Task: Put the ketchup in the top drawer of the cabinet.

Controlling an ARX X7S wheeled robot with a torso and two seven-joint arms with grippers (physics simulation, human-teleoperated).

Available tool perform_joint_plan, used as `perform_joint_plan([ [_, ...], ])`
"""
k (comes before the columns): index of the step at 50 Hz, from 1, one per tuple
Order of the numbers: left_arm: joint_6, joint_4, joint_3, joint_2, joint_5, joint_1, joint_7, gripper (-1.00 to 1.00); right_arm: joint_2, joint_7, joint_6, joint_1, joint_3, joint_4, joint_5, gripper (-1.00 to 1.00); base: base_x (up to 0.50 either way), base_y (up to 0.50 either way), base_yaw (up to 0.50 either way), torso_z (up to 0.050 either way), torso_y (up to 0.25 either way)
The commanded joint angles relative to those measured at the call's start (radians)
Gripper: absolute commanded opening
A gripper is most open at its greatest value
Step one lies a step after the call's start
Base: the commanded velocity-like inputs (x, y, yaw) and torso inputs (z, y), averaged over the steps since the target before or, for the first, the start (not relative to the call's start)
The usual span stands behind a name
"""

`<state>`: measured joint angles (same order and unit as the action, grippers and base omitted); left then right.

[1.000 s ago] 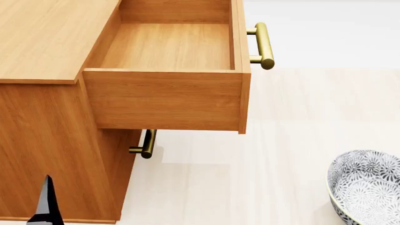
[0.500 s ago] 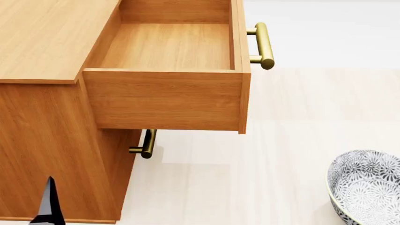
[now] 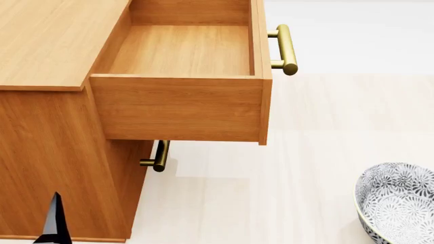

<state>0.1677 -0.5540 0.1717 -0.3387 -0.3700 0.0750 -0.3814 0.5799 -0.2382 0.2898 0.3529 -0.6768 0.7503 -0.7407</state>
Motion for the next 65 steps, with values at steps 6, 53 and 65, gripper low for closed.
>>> perform_joint_plan([
  [6, -0.005, -0.01, -0.001, -0.004, -0.003, 0.003, -0.009, 1.0, 0.344, -0.274, 0.271, -0.21, -0.105, 0.181, -0.309, -1.0, 0.0, 0.0, 0.0, 0.0, 0.0],
  [53, -0.036, 0.006, -0.004, -0.013, -0.02, 0.016, -0.017, 1.0, 0.541, -0.132, 0.376, -0.981, 0.444, 0.188, -0.338, -1.0, 0.0, 0.0, 0.0, 0.0, 0.0],
  [65, -0.031, -0.005, 0.002, -0.017, -0.017, 0.016, -0.024, 1.0, -0.058, -0.019, 1.136, -1.881, 0.498, -0.003, -0.12, -1.0, 0.0, 0.0, 0.0, 0.0, 0.0],
])
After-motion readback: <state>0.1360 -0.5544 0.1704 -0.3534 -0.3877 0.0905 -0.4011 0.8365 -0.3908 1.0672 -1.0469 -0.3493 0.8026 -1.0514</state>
